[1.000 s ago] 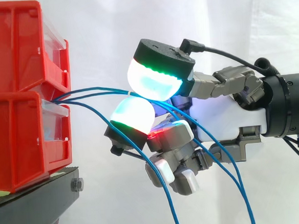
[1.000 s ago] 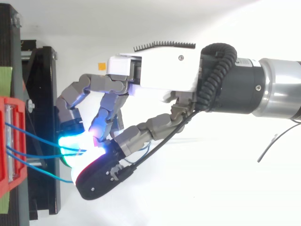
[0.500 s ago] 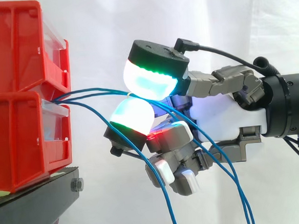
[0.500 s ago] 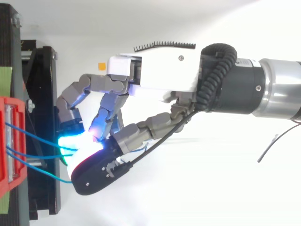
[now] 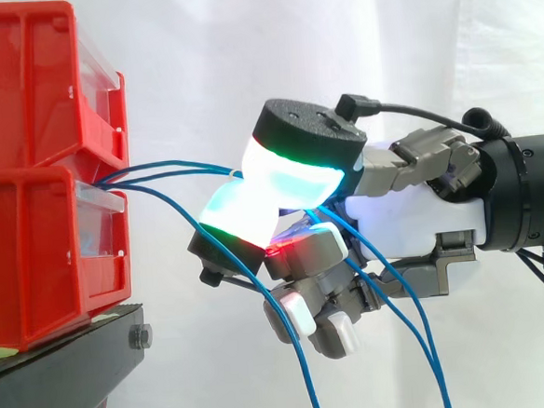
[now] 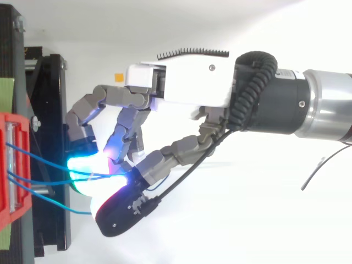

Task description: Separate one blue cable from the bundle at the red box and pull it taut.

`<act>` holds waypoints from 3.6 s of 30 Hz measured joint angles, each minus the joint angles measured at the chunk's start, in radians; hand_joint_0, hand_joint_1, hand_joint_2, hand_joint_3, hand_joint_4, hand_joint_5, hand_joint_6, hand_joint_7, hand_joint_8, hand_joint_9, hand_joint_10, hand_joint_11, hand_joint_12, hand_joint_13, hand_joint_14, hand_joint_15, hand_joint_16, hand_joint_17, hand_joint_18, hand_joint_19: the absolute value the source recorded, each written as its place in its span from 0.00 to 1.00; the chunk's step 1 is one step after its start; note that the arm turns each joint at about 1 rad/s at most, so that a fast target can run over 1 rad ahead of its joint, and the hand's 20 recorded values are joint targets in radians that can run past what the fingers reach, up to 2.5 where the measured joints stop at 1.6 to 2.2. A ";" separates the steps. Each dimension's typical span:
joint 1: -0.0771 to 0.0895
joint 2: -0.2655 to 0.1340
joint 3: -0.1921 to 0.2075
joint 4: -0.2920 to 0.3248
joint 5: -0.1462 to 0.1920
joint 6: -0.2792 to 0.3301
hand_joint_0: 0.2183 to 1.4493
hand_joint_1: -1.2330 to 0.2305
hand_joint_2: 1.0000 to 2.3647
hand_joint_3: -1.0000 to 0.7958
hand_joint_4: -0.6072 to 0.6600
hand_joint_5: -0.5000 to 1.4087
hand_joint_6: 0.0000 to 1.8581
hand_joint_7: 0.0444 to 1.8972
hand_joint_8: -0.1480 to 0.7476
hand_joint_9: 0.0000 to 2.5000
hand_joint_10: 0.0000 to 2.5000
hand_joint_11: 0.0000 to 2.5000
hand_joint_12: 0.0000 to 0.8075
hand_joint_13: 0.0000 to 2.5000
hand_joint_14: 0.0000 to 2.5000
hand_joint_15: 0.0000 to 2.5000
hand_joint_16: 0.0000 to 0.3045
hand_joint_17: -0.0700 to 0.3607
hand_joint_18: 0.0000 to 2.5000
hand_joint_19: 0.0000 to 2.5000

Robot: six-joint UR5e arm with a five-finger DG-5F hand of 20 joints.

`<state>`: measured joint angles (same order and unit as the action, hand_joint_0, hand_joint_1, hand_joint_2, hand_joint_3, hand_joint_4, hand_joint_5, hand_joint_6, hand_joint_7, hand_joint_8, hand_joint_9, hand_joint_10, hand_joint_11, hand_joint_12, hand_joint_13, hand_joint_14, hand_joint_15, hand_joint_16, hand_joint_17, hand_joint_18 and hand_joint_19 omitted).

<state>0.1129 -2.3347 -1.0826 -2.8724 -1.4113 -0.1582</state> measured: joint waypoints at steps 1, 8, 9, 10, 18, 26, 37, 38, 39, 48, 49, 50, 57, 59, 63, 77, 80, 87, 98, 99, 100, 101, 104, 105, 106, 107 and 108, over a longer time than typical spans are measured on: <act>0.000 0.000 0.000 0.000 0.000 0.000 0.26 0.34 0.00 0.28 0.59 0.17 0.48 0.59 0.51 0.47 0.01 0.52 0.49 0.42 0.01 0.30 0.18 0.45 0.40 0.36; 0.001 0.000 0.000 0.000 0.000 0.000 0.24 0.46 0.00 0.28 0.59 0.17 0.48 0.57 0.51 0.48 0.01 0.51 0.50 0.43 0.01 0.30 0.19 0.47 0.41 0.36; 0.001 0.000 0.000 0.000 0.000 0.000 0.25 0.47 0.00 0.28 0.59 0.17 0.48 0.57 0.51 0.47 0.01 0.51 0.49 0.42 0.01 0.30 0.19 0.46 0.41 0.36; 0.001 0.000 0.000 0.000 0.000 0.000 0.30 0.47 0.00 0.28 0.58 0.17 0.48 0.58 0.49 0.47 0.01 0.52 0.48 0.42 0.01 0.31 0.18 0.44 0.40 0.37; 0.001 0.000 0.000 0.001 0.000 0.000 0.34 0.31 0.01 0.41 0.54 0.17 0.48 0.59 0.49 0.45 0.01 0.52 0.48 0.41 0.01 0.31 0.18 0.44 0.39 0.37; 0.001 0.000 0.000 0.000 0.000 0.000 0.46 0.22 0.00 0.28 0.52 0.16 0.49 0.60 0.47 0.44 0.01 0.51 0.46 0.40 0.01 0.30 0.17 0.44 0.38 0.34; 0.002 0.000 0.000 -0.001 0.000 0.000 0.45 0.21 0.00 0.28 0.55 0.17 0.49 0.61 0.48 0.44 0.01 0.51 0.45 0.40 0.01 0.30 0.17 0.44 0.38 0.33; 0.002 0.000 0.000 -0.001 0.000 0.000 0.45 0.22 0.00 0.28 0.55 0.17 0.49 0.61 0.48 0.45 0.01 0.51 0.45 0.40 0.01 0.30 0.17 0.44 0.38 0.33; 0.002 0.000 -0.001 -0.001 0.000 0.000 0.43 0.22 0.00 0.28 0.56 0.17 0.49 0.61 0.48 0.45 0.01 0.52 0.45 0.41 0.01 0.30 0.17 0.43 0.38 0.34; 0.002 0.000 -0.001 -0.003 0.000 0.004 0.23 0.35 0.00 0.28 0.59 0.17 0.48 0.58 0.52 0.47 0.01 0.51 0.50 0.42 0.01 0.30 0.19 0.47 0.41 0.36; 0.002 0.000 0.000 -0.003 0.000 0.004 0.23 0.38 0.00 0.28 0.59 0.17 0.48 0.57 0.52 0.47 0.01 0.52 0.50 0.43 0.01 0.30 0.19 0.47 0.41 0.36; 0.002 0.000 -0.001 -0.004 0.000 0.004 0.23 0.39 0.00 0.28 0.59 0.17 0.48 0.57 0.52 0.47 0.01 0.51 0.50 0.43 0.01 0.30 0.19 0.47 0.41 0.36; 0.002 0.000 0.000 -0.005 0.000 0.005 0.34 0.38 0.01 0.33 0.56 0.17 0.48 0.61 0.49 0.47 0.01 0.52 0.48 0.42 0.01 0.31 0.17 0.44 0.40 0.37; 0.003 0.000 0.000 -0.005 0.000 0.005 0.35 0.33 0.01 0.38 0.55 0.17 0.48 0.63 0.50 0.46 0.01 0.52 0.48 0.42 0.01 0.31 0.17 0.44 0.40 0.37; 0.003 0.000 0.000 -0.005 0.000 0.008 0.42 0.24 0.01 0.39 0.47 0.17 0.49 0.65 0.49 0.45 0.01 0.51 0.47 0.41 0.01 0.31 0.17 0.44 0.39 0.36; 0.003 0.000 0.000 -0.017 0.000 0.017 0.34 0.23 0.00 0.28 0.56 0.18 0.49 0.61 0.49 0.48 0.01 0.52 0.46 0.42 0.01 0.30 0.17 0.43 0.39 0.35; 0.003 0.000 0.000 -0.019 0.000 0.018 0.25 0.30 0.00 0.28 0.58 0.18 0.49 0.60 0.51 0.49 0.01 0.52 0.50 0.43 0.01 0.30 0.18 0.45 0.41 0.36; 0.003 0.000 0.001 -0.019 -0.001 0.019 0.26 0.46 0.00 0.28 0.58 0.18 0.48 0.60 0.51 0.49 0.01 0.52 0.49 0.43 0.01 0.31 0.18 0.46 0.41 0.37; 0.004 0.000 0.001 -0.018 -0.001 0.019 0.39 0.23 0.02 0.49 0.50 0.15 0.49 0.63 0.48 0.43 0.01 0.51 0.47 0.40 0.01 0.31 0.18 0.44 0.38 0.36; 0.004 0.000 0.001 -0.018 -0.001 0.019 0.40 0.23 0.02 0.50 0.50 0.15 0.49 0.63 0.47 0.42 0.01 0.50 0.47 0.40 0.01 0.31 0.18 0.44 0.38 0.36; 0.004 0.000 0.001 -0.018 0.000 0.019 0.41 0.23 0.02 0.49 0.51 0.15 0.50 0.62 0.48 0.43 0.01 0.50 0.47 0.39 0.01 0.30 0.18 0.44 0.37 0.36; 0.005 0.000 0.001 -0.017 0.001 0.019 0.41 0.23 0.02 0.48 0.52 0.15 0.50 0.61 0.47 0.43 0.01 0.50 0.47 0.39 0.01 0.30 0.18 0.44 0.37 0.35; 0.005 0.000 0.000 -0.017 0.004 0.019 0.45 0.21 0.01 0.40 0.53 0.15 0.50 0.58 0.47 0.43 0.01 0.50 0.47 0.39 0.01 0.30 0.18 0.44 0.36 0.35; 0.005 0.000 0.000 -0.017 0.006 0.019 0.46 0.22 0.01 0.37 0.52 0.15 0.50 0.57 0.47 0.43 0.01 0.50 0.47 0.39 0.01 0.30 0.17 0.44 0.36 0.35; 0.005 0.000 0.000 -0.017 0.006 0.019 0.48 0.21 0.00 0.32 0.53 0.15 0.49 0.58 0.47 0.43 0.01 0.50 0.46 0.39 0.01 0.30 0.17 0.44 0.36 0.35; 0.005 0.000 0.000 -0.017 0.007 0.019 0.49 0.22 0.00 0.28 0.53 0.15 0.49 0.59 0.47 0.43 0.01 0.50 0.46 0.39 0.01 0.30 0.17 0.44 0.36 0.35; 0.005 0.000 0.000 -0.018 0.007 0.019 0.49 0.22 0.00 0.28 0.53 0.16 0.49 0.59 0.47 0.43 0.01 0.50 0.46 0.39 0.01 0.30 0.17 0.44 0.36 0.35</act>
<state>0.1180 -2.3347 -1.0823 -2.8902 -1.4042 -0.1396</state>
